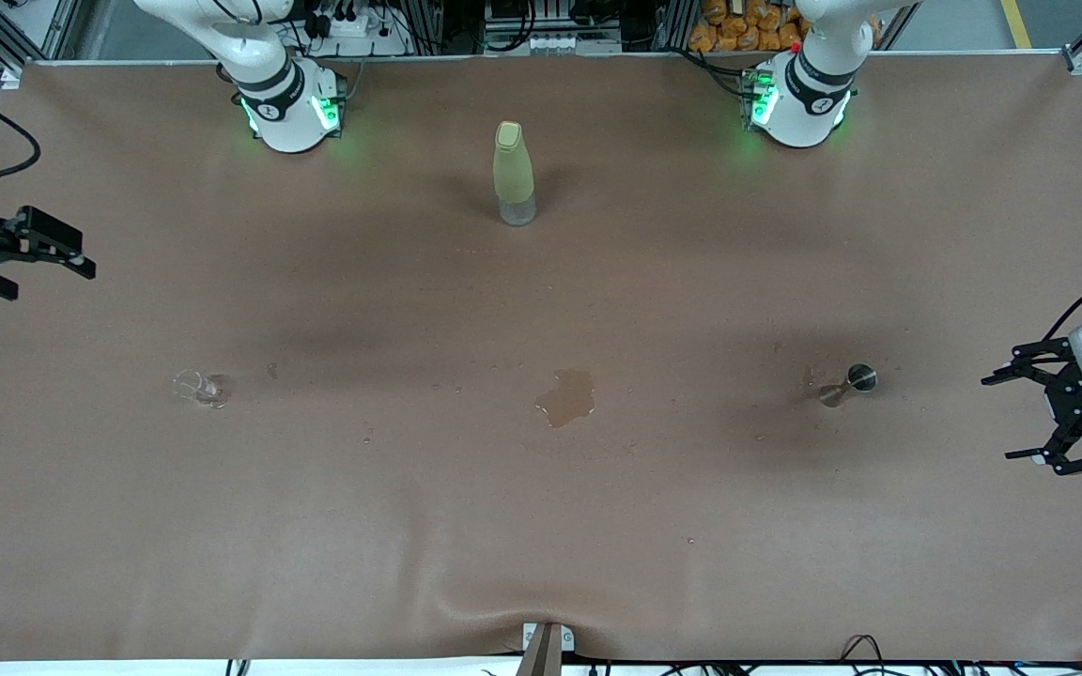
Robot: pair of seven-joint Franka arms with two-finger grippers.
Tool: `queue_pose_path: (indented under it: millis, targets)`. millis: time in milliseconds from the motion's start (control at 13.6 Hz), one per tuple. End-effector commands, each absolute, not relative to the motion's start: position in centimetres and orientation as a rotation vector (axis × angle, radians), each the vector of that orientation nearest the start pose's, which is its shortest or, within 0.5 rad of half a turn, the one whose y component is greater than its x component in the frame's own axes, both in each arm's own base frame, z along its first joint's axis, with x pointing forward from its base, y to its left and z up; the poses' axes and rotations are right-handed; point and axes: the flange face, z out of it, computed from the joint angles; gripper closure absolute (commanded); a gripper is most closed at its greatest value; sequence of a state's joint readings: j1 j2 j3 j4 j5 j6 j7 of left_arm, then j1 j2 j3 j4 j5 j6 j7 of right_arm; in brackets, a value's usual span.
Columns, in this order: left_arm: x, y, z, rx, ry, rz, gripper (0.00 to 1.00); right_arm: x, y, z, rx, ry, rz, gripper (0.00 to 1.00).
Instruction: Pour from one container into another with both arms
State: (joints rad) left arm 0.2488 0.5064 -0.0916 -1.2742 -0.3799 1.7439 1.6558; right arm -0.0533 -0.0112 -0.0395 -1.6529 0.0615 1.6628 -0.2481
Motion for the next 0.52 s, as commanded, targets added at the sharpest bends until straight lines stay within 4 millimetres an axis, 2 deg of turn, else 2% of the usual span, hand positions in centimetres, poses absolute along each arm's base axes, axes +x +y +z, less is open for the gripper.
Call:
queue_pose_path:
  millis: [0,74,221,442]
  targets:
    - [69.1,7.3,49.5,-2.675,1.961,-0.413,0.00,53.9,-5.0,60.7,-3.137,-0.053,-0.025,0.00]
    - [69.1,6.4,50.0,-2.736,1.863,-0.379,0.00,53.8,-6.3,60.9,-3.131,0.033,-0.035,0.00]
    - [68.8,4.7,51.2,-2.878,1.611,-0.322,0.00,54.1,-6.9,62.6,-3.136,0.089,-0.082,0.00]
    - [68.3,2.2,52.9,-3.087,1.082,-0.243,0.00,53.6,-7.4,62.6,-3.133,0.142,-0.026,0.00]
